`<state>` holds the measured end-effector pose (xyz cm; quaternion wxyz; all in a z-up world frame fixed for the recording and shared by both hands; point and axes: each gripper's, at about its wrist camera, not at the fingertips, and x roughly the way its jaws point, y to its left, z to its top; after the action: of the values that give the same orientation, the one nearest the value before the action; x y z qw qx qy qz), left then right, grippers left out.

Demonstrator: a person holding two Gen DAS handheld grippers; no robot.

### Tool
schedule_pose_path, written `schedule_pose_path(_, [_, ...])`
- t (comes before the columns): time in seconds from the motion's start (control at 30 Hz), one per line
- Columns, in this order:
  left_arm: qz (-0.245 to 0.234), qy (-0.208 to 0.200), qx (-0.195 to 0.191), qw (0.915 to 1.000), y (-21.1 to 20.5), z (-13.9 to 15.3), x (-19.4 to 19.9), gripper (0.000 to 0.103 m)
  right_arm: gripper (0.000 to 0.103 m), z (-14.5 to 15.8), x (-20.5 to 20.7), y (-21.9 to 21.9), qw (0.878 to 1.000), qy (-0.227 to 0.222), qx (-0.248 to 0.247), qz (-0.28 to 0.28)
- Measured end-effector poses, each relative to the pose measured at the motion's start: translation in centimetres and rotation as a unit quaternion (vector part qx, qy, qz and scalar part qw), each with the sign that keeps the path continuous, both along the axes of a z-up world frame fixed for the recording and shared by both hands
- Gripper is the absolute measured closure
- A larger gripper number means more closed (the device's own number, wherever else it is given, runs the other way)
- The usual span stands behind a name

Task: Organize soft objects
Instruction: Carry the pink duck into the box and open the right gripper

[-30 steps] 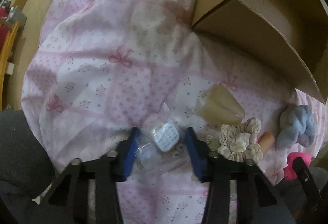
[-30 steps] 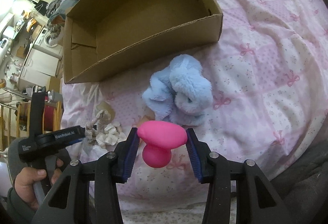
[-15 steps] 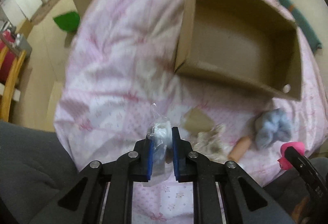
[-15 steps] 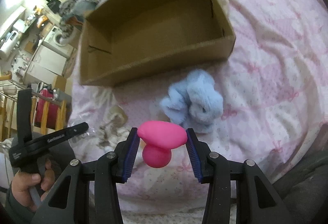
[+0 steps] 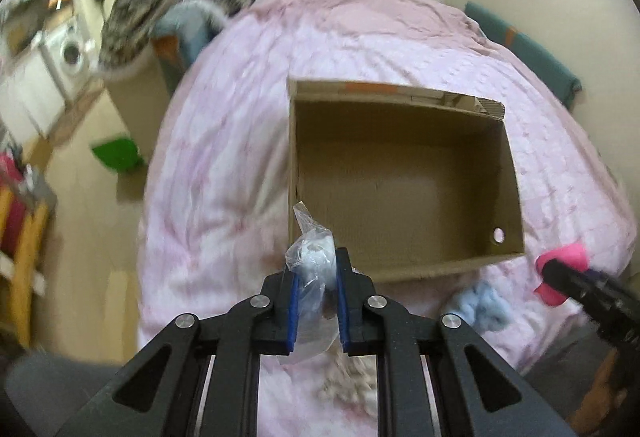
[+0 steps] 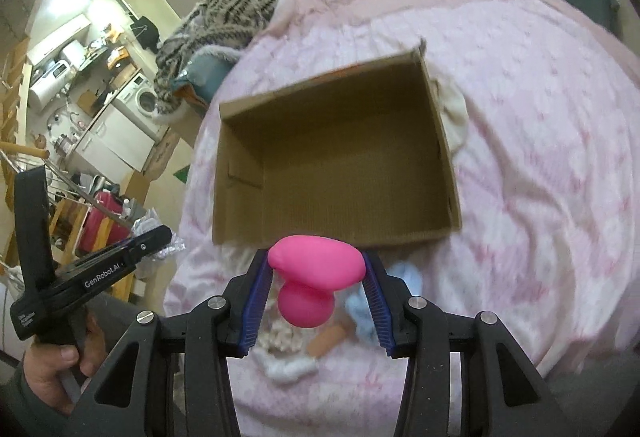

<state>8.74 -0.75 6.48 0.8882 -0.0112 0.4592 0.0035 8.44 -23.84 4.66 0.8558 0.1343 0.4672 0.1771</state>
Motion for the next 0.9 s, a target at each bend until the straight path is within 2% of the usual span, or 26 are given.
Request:
schedule_pose_path(0.13, [-0.012, -0.006, 0.006, 0.9999, -0.6, -0.6, 2.3, 0.089, 0.055, 0.1, 2.0, 0.6, 0.999, -0.03, -0.019, 0.014])
schedule_pose_path(0.23, [-0.019, -0.011, 0.006, 0.9997, -1.3, -1.8, 4.1, 0.089, 0.055, -1.4, 3.8, 0.5, 0.999, -0.033, -0.017, 0.022])
schedule_pose_path(0.4, [-0.02, -0.001, 0.0, 0.9998, -1.8, -5.3, 6.2, 0.089, 0.055, -4.7, 5.1, 0.5, 1.0, -0.013, -0.022, 0.008])
schedule_pose_path(0.5, [-0.013, 0.005, 0.016, 0.9998, -2.0, -7.3, 6.5, 0.089, 0.055, -5.9, 5.3, 0.8, 0.998, -0.005, -0.055, 0.001])
schedule_pose_path(0.57, [-0.016, 0.008, 0.026, 0.9995, -2.2, -8.1, 6.8, 0.089, 0.055, -6.4, 5.6, 0.7, 0.999, 0.004, -0.052, -0.002])
schedule_pose_path(0.9, [-0.01, 0.006, 0.02, 0.9997, -1.8, -9.0, 7.0, 0.089, 0.055, -7.9, 6.6, 1.9, 0.996, 0.025, -0.085, 0.005])
